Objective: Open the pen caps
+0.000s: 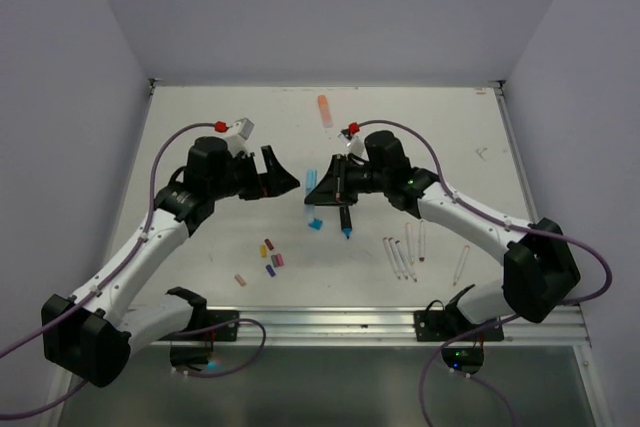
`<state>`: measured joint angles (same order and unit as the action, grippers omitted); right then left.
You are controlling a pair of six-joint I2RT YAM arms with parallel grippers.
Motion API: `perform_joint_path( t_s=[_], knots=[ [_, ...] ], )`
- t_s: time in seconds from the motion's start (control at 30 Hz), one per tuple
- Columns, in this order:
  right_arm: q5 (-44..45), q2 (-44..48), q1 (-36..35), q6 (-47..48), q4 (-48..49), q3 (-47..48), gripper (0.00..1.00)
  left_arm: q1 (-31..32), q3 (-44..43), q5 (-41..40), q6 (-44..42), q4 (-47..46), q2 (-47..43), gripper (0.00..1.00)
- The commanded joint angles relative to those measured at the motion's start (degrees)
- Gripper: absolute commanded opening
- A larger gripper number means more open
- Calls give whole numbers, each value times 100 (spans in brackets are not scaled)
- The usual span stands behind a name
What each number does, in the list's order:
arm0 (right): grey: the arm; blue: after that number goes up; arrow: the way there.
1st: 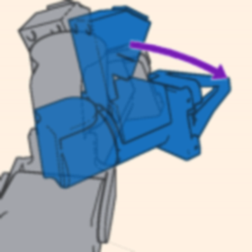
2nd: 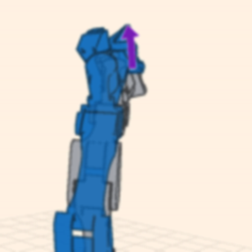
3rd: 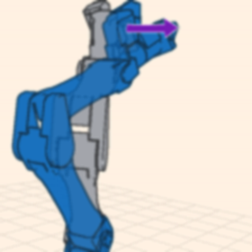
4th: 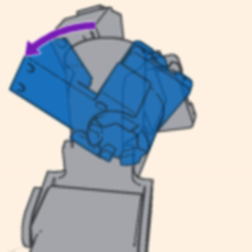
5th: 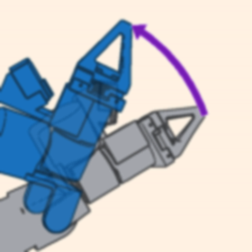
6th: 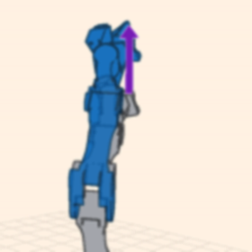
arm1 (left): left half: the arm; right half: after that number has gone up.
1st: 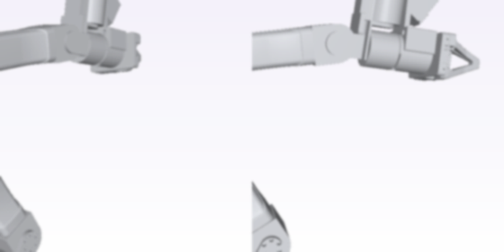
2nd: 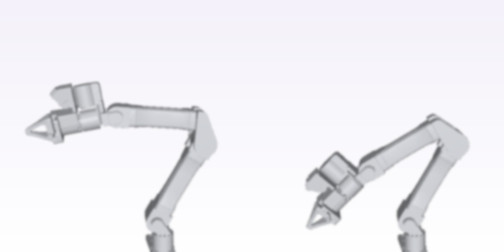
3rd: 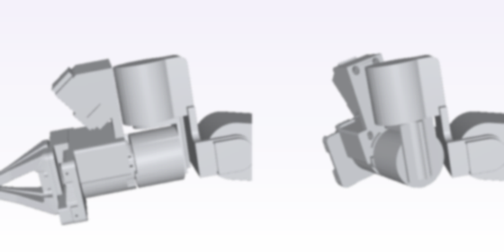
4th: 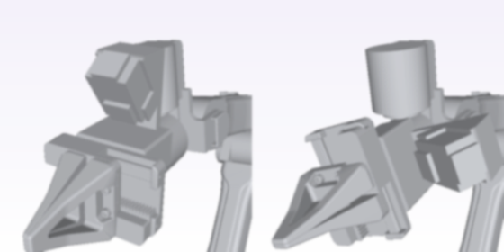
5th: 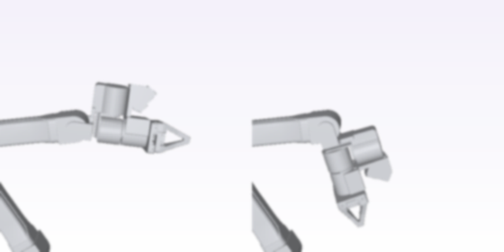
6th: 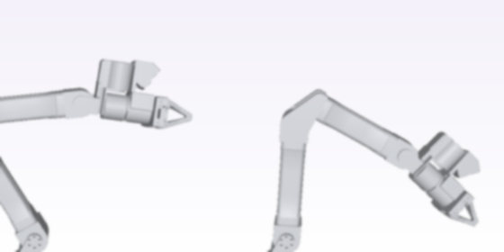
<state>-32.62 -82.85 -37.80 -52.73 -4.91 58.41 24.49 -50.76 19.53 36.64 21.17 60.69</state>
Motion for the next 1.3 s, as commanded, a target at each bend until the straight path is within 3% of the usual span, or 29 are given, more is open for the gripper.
perform_joint_path(
  t_s=[0.0, 0.1, 0.13, 0.23, 0.47, 0.57, 0.6, 0.77, 0.83, 0.9, 1.07, 1.17, 1.27],
  knots=[
    [-858, 278, 10, 185, 629, -329, 0, -234, 198, 1295, 325, -867, -22, 98],
    [-1272, 348, 10, -167, 1359, -558, 0, -225, 391, 2165, 633, -1736, 110, 92],
    [-1395, 348, 10, -254, 1500, -559, 0, -225, 479, 2343, 764, -2426, 119, 91],
    [-1457, 366, 10, -317, 1571, -550, 0, -225, 760, 2862, 1370, -3396, 110, 90],
    [-1668, 357, 1, -844, 2318, -691, 0, -217, 884, 3083, 1450, -3514, 137, 80],
    [-1748, 348, 1, -1002, 2573, -805, 0, -217, 980, 3162, 1644, -3795, 110, 67],
    [-1800, 357, 10, -1063, 2669, -892, 0, -225, 998, 3223, 1679, -3856, 110, 57],
    [-1941, 357, 1, -1468, 3355, -1139, 0, -217, 1112, 3391, 1829, -4120, 119, 35],
    [-2020, 366, 1, -1556, 3478, -1218, 0, -225, 1139, 3426, 1872, -4165, 110, 19],
    [-2046, 383, 1, -1565, 3479, -1279, 0, -225, 1165, 3365, 1908, -4173, 110, 0],
    [-1916, 603, -8, -1127, 2778, -1333, 0, -225, 1113, 2777, 2075, -3814, 14, 0],
    [-1460, 963, 1, -494, 1890, -1306, 0, -217, 1261, 2039, 2425, -3874, -284, 0],
    [-1518, 1060, -60, -343, 1660, -1315, 0, -217, 1577, 1004, 2935, -4216, -733, 0]
  ],
)
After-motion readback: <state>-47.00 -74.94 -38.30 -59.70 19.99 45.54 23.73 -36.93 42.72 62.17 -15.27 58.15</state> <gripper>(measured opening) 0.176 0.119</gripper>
